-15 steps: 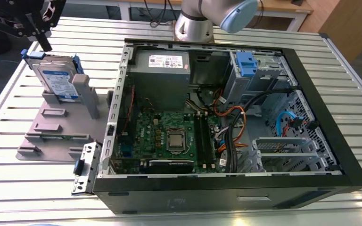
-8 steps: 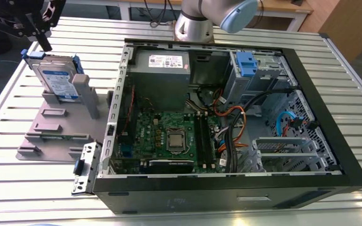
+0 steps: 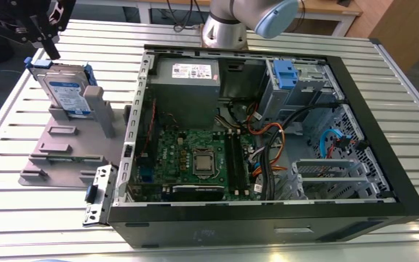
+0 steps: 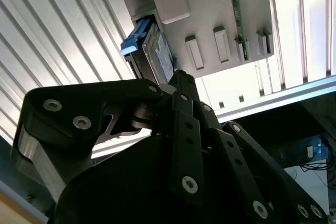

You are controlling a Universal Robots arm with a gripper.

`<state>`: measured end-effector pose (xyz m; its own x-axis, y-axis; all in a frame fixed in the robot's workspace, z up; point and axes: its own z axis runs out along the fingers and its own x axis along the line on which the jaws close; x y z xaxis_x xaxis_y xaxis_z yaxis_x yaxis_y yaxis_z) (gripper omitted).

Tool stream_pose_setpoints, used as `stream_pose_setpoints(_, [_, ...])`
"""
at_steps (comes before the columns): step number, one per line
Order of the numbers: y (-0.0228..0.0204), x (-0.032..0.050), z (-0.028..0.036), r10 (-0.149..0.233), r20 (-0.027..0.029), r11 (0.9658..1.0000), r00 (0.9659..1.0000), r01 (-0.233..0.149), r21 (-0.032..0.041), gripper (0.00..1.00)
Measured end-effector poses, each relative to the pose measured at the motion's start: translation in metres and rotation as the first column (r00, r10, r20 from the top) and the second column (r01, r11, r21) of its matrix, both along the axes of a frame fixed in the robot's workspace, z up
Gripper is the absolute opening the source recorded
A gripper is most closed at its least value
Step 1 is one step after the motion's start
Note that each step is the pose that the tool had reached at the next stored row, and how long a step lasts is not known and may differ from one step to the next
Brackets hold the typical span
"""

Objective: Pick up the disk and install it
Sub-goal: 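Pick up the disk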

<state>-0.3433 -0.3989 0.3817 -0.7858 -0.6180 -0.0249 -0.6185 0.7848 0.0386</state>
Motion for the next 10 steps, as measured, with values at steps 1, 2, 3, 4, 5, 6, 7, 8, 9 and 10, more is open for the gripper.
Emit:
stream_pose_setpoints(1, [0.0, 0.0, 0.0, 0.002, 0.0, 1.0, 1.0, -0.002, 0.0, 0.11])
stream_pose_setpoints(2, [0.0, 0.0, 0.0, 0.004, 0.0, 1.0, 1.0, -0.004, 0.0, 0.11])
stream_pose_setpoints(3, [0.0, 0.0, 0.0, 0.007, 0.0, 1.0, 1.0, -0.007, 0.0, 0.11])
stream_pose_setpoints(4, [0.0, 0.0, 0.0, 0.009, 0.0, 1.0, 1.0, -0.009, 0.0, 0.11])
stream_pose_setpoints(5, [0.0, 0.0, 0.0, 0.011, 0.0, 0.9999, 0.9999, -0.011, 0.0, 0.11])
stream_pose_setpoints(6, [0.0, 0.0, 0.0, 0.013, 0.0, 0.9999, 0.9999, -0.013, 0.0, 0.11])
stream_pose_setpoints(7, [0.0, 0.0, 0.0, 0.015, 0.0, 0.9999, 0.9999, -0.015, 0.0, 0.11])
stream_pose_setpoints(8, [0.0, 0.0, 0.0, 0.017, 0.0, 0.9998, 0.9998, -0.017, 0.0, 0.11])
stream_pose_setpoints(9, [0.0, 0.0, 0.0, 0.02, 0.0, 0.9998, 0.9998, -0.02, 0.0, 0.11])
stream_pose_setpoints(10, [0.0, 0.0, 0.0, 0.022, 0.0, 0.9998, 0.9998, -0.022, 0.0, 0.11])
